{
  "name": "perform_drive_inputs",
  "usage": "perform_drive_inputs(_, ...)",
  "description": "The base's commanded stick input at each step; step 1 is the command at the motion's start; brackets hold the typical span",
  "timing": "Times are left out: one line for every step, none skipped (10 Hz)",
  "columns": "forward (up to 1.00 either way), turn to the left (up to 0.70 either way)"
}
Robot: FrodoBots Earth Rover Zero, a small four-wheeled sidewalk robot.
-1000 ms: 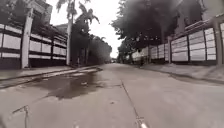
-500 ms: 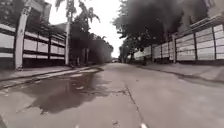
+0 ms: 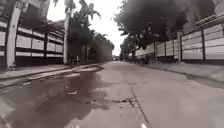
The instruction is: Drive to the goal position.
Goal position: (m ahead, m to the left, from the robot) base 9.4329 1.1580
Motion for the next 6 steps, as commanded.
perform_drive_inputs(1.0, 0.0)
perform_drive_inputs(1.0, 0.0)
perform_drive_inputs(1.0, 0.0)
perform_drive_inputs(1.0, 0.0)
perform_drive_inputs(1.0, 0.0)
perform_drive_inputs(1.0, 0.0)
